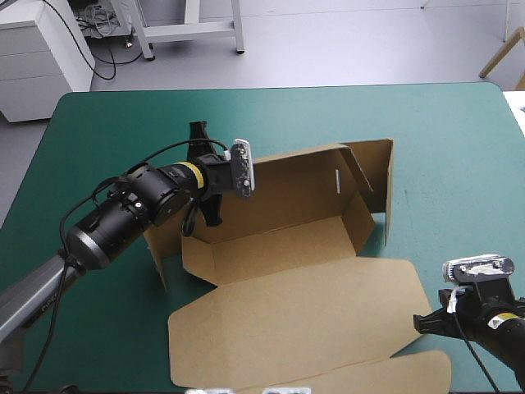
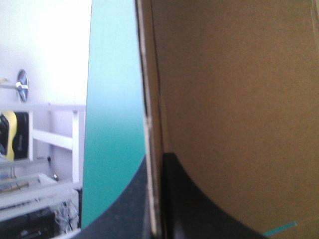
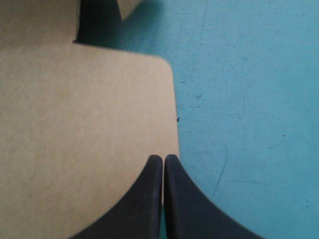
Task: Fold the box
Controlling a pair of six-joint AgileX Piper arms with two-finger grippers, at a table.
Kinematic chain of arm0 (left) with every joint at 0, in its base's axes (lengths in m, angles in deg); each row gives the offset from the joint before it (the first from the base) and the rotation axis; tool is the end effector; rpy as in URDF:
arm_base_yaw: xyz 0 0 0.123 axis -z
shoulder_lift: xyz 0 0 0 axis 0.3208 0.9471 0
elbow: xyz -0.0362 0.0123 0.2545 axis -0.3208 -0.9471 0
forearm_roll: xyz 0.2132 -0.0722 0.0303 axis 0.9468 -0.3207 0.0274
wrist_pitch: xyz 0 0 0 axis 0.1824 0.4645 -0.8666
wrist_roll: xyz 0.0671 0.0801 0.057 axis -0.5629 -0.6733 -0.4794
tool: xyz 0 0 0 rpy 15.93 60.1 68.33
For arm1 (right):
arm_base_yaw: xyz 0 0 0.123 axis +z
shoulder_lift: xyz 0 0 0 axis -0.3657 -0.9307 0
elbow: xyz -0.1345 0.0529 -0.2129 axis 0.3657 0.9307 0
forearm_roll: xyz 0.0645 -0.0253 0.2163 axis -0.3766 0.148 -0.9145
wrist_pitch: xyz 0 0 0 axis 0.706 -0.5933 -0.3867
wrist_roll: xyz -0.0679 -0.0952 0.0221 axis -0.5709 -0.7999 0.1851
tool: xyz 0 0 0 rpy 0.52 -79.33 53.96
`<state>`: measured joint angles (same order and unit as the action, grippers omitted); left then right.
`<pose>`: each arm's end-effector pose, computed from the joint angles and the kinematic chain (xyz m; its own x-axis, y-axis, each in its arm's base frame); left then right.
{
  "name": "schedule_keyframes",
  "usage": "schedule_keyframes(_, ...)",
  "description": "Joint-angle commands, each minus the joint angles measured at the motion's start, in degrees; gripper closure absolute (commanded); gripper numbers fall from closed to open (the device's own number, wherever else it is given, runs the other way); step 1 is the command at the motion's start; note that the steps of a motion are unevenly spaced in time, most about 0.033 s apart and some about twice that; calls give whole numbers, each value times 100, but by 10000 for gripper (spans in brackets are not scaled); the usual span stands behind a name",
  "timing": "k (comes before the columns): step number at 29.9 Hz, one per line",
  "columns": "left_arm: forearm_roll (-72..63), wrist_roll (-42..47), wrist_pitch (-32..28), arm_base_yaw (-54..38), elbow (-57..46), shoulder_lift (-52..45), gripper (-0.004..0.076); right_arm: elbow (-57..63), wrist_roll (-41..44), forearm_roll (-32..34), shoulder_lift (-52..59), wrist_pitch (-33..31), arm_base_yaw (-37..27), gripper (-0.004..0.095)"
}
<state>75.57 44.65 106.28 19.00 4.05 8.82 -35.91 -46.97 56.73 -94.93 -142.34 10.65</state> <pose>0.2653 -0.1816 0.3197 0.1724 0.9247 -0.3394 0.6799 0.1376 0.7203 0.1018 0.0088 0.2507 -0.7171 -0.1162 -0.6872 -0.1579 0.9875 -0.0022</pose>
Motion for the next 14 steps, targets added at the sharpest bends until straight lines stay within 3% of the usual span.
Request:
schedule_keyframes(1, 129, -301, -583, 393, 208, -175, 734, -153, -58, -88, -19, 299, -4, 912)
schedule_keyframes(14, 415, -151, -559, 1016, 208, -117, 734, -153, -58, -88, -19, 299, -4, 912)
